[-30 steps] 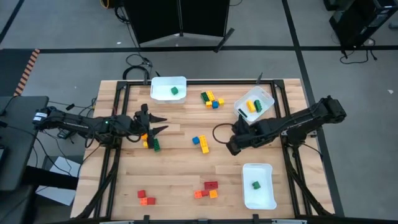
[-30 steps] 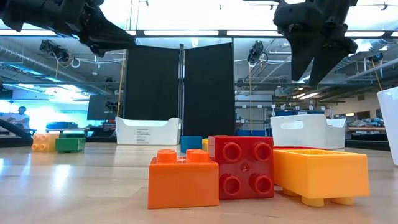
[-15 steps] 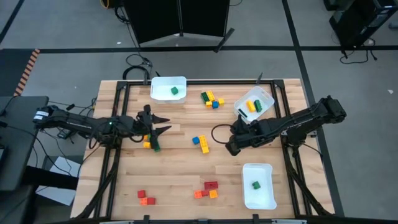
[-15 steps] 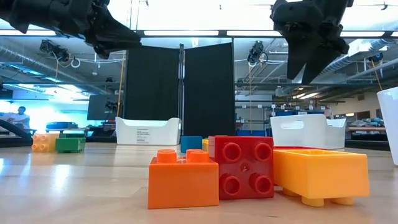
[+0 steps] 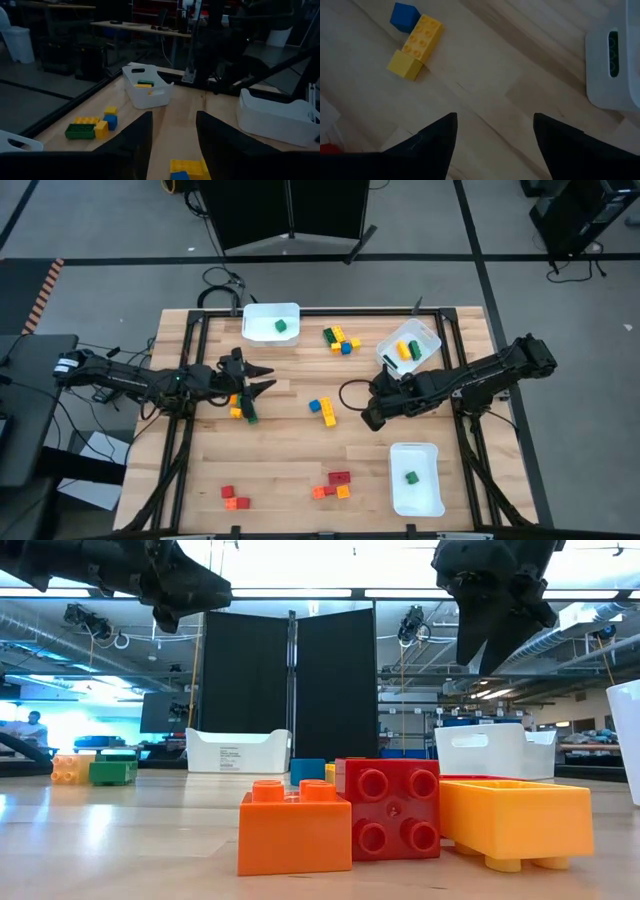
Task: Sort blocks by size
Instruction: Put the orange 4 stud gamepiece into the bottom white bin
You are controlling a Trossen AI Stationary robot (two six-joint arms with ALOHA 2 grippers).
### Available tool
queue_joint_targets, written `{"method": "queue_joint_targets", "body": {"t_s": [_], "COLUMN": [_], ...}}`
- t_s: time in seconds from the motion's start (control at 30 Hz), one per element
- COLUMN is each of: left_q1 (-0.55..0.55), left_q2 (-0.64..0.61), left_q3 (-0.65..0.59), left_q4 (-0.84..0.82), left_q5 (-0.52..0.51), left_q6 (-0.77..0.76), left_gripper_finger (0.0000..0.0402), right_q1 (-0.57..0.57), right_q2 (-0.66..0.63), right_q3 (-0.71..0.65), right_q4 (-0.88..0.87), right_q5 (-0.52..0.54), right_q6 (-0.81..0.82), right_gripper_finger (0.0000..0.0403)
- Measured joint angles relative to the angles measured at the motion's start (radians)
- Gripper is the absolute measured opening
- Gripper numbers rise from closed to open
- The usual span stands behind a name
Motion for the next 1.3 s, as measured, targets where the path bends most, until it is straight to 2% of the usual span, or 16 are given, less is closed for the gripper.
{"method": "queue_joint_targets", "body": {"t_s": [0.33, 0.6, 0.83, 0.93, 1.13, 1.3], "left_q1": [0.0, -0.003, -0.014, -0.035, -0.093, -0.109], "left_q2": [0.0, 0.0, 0.0, 0.0, 0.027, 0.078], "left_q3": [0.0, 0.0, 0.001, 0.038, 0.182, 0.256], "left_q4": [-0.005, -0.005, -0.017, -0.14, -0.468, -0.488], "left_q5": [-0.006, 0.001, 0.05, 0.033, -0.065, -0.088], "left_q6": [0.0, 0.012, 0.033, 0.039, 0.033, 0.004], "left_gripper_finger": [0.0223, 0.0225, 0.0224, 0.0224, 0.0224, 0.0224], "right_q1": [0.0, -0.002, -0.002, -0.002, -0.002, -0.002], "right_q2": [0.0, 0.0, 0.0, 0.0, 0.0, 0.0], "right_q3": [0.0, 0.0, 0.0, 0.0, 0.0, 0.0], "right_q4": [0.013, 0.015, 0.019, 0.022, 0.025, 0.026], "right_q5": [-0.003, -0.002, -0.002, -0.002, -0.002, -0.003], "right_q6": [-0.001, -0.007, -0.021, -0.032, -0.068, -0.087], "right_gripper_finger": [0.027, 0.0268, 0.0264, 0.0263, 0.0263, 0.0259]}}
